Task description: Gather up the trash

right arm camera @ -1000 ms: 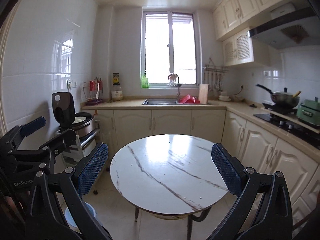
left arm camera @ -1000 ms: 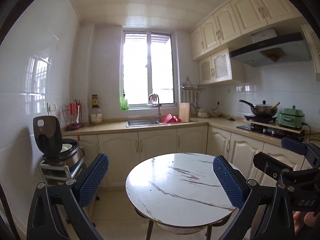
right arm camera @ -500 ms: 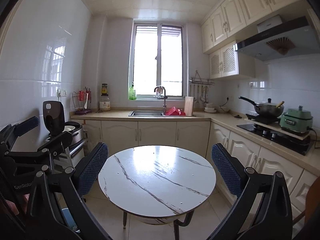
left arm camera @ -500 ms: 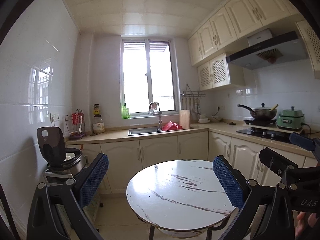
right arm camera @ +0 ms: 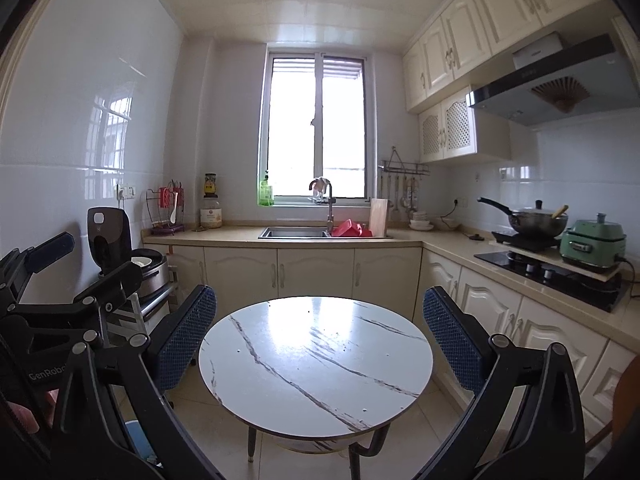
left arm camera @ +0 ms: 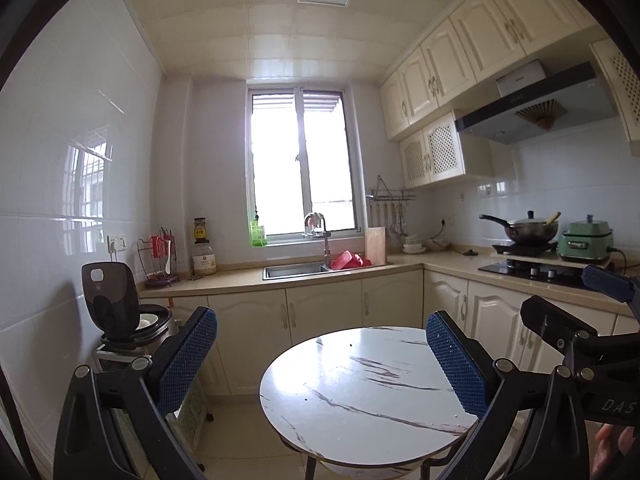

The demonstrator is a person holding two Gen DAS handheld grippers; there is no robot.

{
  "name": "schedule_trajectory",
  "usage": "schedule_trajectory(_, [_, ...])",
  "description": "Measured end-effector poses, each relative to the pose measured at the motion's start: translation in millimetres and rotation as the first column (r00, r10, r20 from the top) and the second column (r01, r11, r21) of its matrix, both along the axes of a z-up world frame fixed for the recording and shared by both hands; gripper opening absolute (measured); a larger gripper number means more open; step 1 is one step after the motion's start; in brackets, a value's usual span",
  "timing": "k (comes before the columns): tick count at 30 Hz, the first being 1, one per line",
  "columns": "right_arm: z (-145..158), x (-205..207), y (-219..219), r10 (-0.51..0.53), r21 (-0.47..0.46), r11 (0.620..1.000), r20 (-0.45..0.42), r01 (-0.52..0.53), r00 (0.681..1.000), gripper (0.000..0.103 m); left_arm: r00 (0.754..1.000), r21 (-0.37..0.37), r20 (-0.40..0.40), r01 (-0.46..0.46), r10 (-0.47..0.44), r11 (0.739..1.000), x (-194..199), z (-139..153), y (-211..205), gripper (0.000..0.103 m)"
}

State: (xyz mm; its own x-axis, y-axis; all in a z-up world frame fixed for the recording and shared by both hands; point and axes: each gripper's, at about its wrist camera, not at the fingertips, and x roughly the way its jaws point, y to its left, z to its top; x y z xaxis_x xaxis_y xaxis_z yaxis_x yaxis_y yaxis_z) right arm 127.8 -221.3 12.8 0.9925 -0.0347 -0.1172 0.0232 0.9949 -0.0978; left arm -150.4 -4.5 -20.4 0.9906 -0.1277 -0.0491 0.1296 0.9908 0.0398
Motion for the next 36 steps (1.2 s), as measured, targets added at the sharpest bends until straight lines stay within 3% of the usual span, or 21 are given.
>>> schedule_trajectory(36, [0.3,-1.2,-2.0,0.003,0.005,1.0,-0.004,-0.003,1.0,0.103,1.0,0.01,0.019,-0.018,0.018,1.0,5.0,-16.0,-9.1,0.102])
